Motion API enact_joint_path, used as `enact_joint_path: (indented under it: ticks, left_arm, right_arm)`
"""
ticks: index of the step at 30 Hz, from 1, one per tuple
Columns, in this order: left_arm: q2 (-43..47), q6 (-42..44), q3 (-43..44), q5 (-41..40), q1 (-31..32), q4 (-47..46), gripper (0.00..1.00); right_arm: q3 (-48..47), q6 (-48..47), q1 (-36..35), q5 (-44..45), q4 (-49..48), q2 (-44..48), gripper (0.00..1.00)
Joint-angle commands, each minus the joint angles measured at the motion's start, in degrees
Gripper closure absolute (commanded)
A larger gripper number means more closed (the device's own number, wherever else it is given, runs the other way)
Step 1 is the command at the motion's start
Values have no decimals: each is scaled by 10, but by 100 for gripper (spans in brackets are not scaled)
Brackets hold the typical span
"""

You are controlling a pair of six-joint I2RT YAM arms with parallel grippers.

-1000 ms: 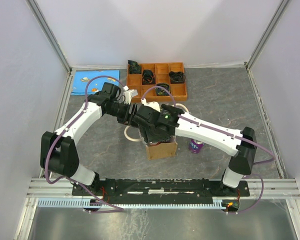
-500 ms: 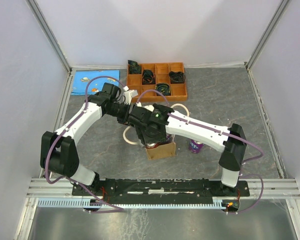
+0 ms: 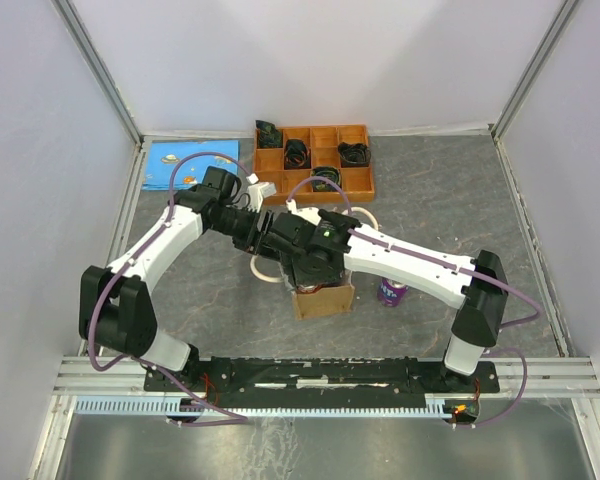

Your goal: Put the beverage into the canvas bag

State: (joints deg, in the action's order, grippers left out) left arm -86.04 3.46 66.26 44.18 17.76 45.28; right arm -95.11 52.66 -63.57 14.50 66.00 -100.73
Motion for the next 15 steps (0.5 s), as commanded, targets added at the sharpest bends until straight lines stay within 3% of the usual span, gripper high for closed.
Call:
enact_joint_path:
  ticks: [1, 9, 15]
  left_arm:
    - [41, 78, 22, 26, 2, 51, 32]
    - [71, 109, -4, 29, 2, 75, 33]
    - [71, 180, 4, 51, 2, 133, 38]
  right_arm:
    - [4, 21, 10, 45, -5, 24, 100]
    - [7, 36, 13, 45, -30, 25, 100]
    - [4, 49, 25, 66, -32, 54, 100]
